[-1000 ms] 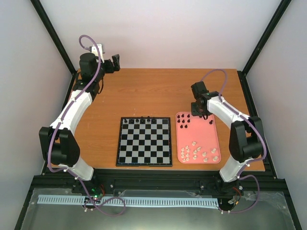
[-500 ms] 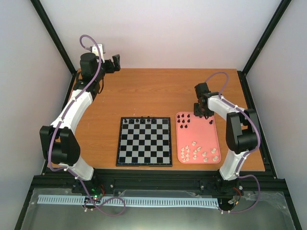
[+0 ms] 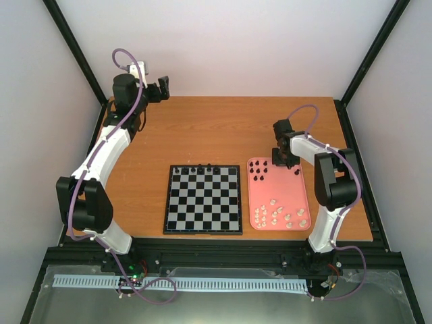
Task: Set up the chess pieces on the board
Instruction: Pick up the chess piece from the storage box.
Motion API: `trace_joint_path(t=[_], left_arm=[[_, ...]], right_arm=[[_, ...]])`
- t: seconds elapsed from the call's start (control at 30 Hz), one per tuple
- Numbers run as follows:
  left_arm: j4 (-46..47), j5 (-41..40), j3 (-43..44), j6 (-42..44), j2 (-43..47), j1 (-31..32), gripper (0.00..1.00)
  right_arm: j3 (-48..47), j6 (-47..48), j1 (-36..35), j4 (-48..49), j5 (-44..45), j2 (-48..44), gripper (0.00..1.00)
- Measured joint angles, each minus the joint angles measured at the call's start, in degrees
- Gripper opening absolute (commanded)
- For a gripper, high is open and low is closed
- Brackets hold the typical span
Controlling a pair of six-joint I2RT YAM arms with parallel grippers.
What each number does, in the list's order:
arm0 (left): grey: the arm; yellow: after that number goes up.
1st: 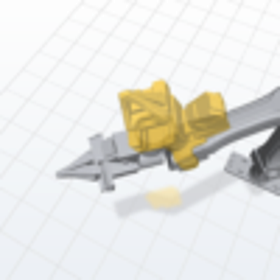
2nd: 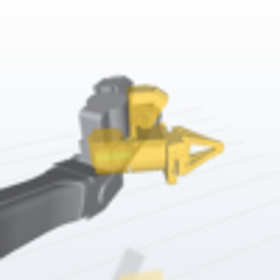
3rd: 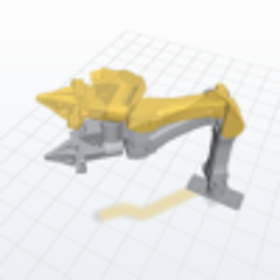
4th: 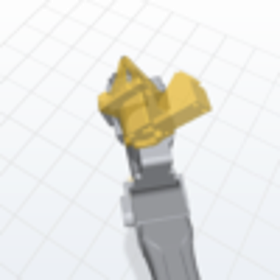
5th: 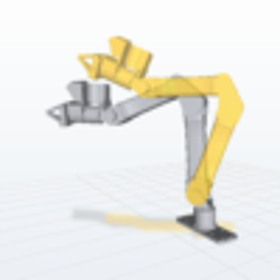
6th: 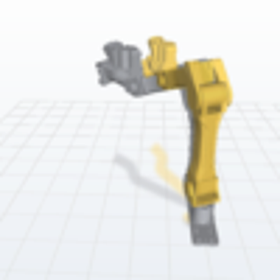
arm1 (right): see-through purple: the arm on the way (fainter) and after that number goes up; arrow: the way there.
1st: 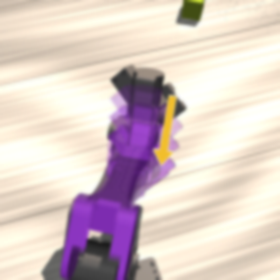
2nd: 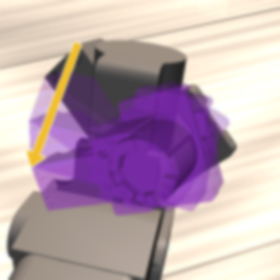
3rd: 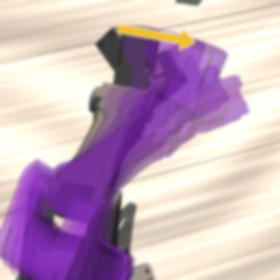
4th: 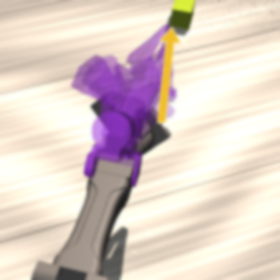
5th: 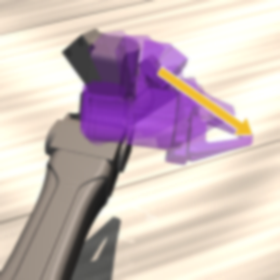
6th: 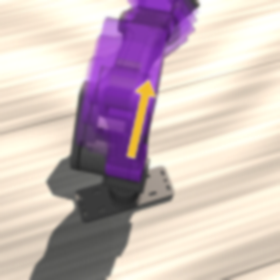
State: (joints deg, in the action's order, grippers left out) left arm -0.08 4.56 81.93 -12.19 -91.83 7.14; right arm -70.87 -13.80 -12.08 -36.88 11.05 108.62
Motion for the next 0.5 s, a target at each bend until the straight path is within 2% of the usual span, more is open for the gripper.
trace_joint_path(t=[0.27, 0.37, 0.5], left_arm=[[-0.02, 0.02, 0.00, 0.00, -0.26, 0.00, 1.00], [-0.02, 0.00, 0.00, 0.00, -0.28, 0.00, 1.00], [-0.02, 0.02, 0.00, 0.00, -0.28, 0.00, 1.00]], right_arm=[[-0.02, 0.04, 0.07, 0.31, -0.35, 0.00, 0.24], [-0.02, 0.17, 0.07, 0.31, -0.70, 0.00, 0.16], [-0.04, 0.57, 0.07, 0.33, -1.40, 0.02, 0.11]])
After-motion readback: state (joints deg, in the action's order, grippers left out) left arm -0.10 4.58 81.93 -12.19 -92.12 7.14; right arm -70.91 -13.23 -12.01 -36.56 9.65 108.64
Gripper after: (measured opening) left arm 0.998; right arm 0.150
